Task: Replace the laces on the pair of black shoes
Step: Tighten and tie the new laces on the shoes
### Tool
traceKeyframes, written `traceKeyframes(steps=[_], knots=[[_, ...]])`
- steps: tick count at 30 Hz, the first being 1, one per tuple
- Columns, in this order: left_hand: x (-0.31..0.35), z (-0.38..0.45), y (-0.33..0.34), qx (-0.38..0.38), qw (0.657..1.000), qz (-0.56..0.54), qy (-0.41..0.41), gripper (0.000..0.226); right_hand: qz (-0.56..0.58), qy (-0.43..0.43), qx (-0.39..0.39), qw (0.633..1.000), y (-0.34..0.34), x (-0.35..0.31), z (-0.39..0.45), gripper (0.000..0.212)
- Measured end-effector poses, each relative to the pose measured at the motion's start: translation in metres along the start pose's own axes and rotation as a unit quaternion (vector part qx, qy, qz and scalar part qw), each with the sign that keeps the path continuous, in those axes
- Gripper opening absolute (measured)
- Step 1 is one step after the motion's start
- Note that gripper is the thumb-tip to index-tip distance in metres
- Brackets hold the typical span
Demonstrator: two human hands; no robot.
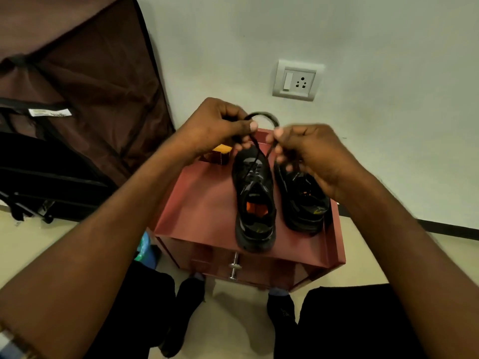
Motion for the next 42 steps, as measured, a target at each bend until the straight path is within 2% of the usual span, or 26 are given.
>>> traceKeyframes(steps=[3, 6, 9, 11, 13, 15, 18, 20, 23, 25, 27, 31, 34, 36, 38, 42], knots=[[-0.024, -0.011, -0.01, -0.04, 0.996, 0.024, -0.08, 0.022, -0.08, 0.085, -0.074, 0.99, 0.011, 0.025, -0.003, 0.016], [-0.048, -0.023, -0.005, -0.067, 0.983, 0.036, -0.166, 0.02, -0.094, 0.157, -0.129, 0.975, 0.019, 0.04, -0.009, 0.015], [-0.072, -0.032, 0.012, -0.073, 0.966, 0.042, -0.246, 0.015, -0.103, 0.204, -0.167, 0.959, 0.026, 0.054, -0.009, 0.015], [-0.088, -0.034, 0.025, -0.045, 0.96, 0.072, -0.268, 0.01, -0.107, 0.219, -0.184, 0.952, 0.036, 0.061, -0.008, 0.014], [-0.1, -0.032, 0.033, 0.005, 0.959, 0.098, -0.264, 0.012, -0.133, 0.213, -0.18, 0.951, 0.046, 0.068, -0.006, 0.007], [-0.105, -0.029, 0.035, 0.037, 0.96, 0.117, -0.25, 0.023, -0.228, 0.162, -0.14, 0.95, 0.051, 0.074, 0.001, 0.009], [-0.105, -0.026, 0.036, 0.006, 0.955, 0.202, -0.219, 0.029, -0.402, 0.05, -0.049, 0.913, 0.049, 0.076, 0.012, 0.014], [-0.102, -0.025, 0.035, -0.023, 0.946, 0.256, -0.198, 0.03, -0.442, 0.026, -0.028, 0.896, 0.047, 0.076, 0.014, 0.017], [-0.096, -0.026, 0.03, -0.055, 0.949, 0.238, -0.198, 0.024, -0.428, 0.043, -0.072, 0.9, 0.047, 0.076, 0.016, 0.018], [-0.089, -0.027, 0.021, -0.048, 0.952, 0.227, -0.198, 0.033, -0.39, 0.064, -0.1, 0.913, 0.044, 0.077, 0.017, 0.031], [-0.085, -0.029, 0.013, -0.02, 0.955, 0.229, -0.19, 0.045, -0.361, 0.074, -0.095, 0.925, 0.039, 0.079, 0.02, 0.04], [-0.093, -0.041, 0.014, -0.033, 0.943, 0.183, -0.275, 0.061, -0.381, 0.045, -0.077, 0.92, 0.032, 0.079, 0.023, 0.037], [-0.105, -0.047, 0.02, -0.055, 0.928, 0.169, -0.328, 0.046, -0.39, 0.063, -0.106, 0.913, 0.032, 0.084, 0.021, 0.017], [-0.107, -0.046, 0.021, -0.044, 0.934, 0.138, -0.327, 0.029, -0.373, 0.077, -0.113, 0.918, 0.032, 0.085, 0.018, 0.007], [-0.104, -0.045, 0.023, -0.029, 0.943, 0.128, -0.307, 0.016, -0.351, 0.081, -0.106, 0.927, 0.031, 0.083, 0.015, 0.009], [-0.091, -0.04, 0.037, -0.04, 0.954, 0.188, -0.229, 0.013, -0.302, 0.05, -0.115, 0.945, 0.041, 0.07, 0.012, 0.007]])
Point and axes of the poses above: each hand's wrist, its own z-axis towards the middle knuckle, its own y-axis out of the palm, x = y × z, the point moved 5 cm from there along z, towards the middle knuckle, and after that the axes turned 15 degrees about -z, right-handed, at the moved point
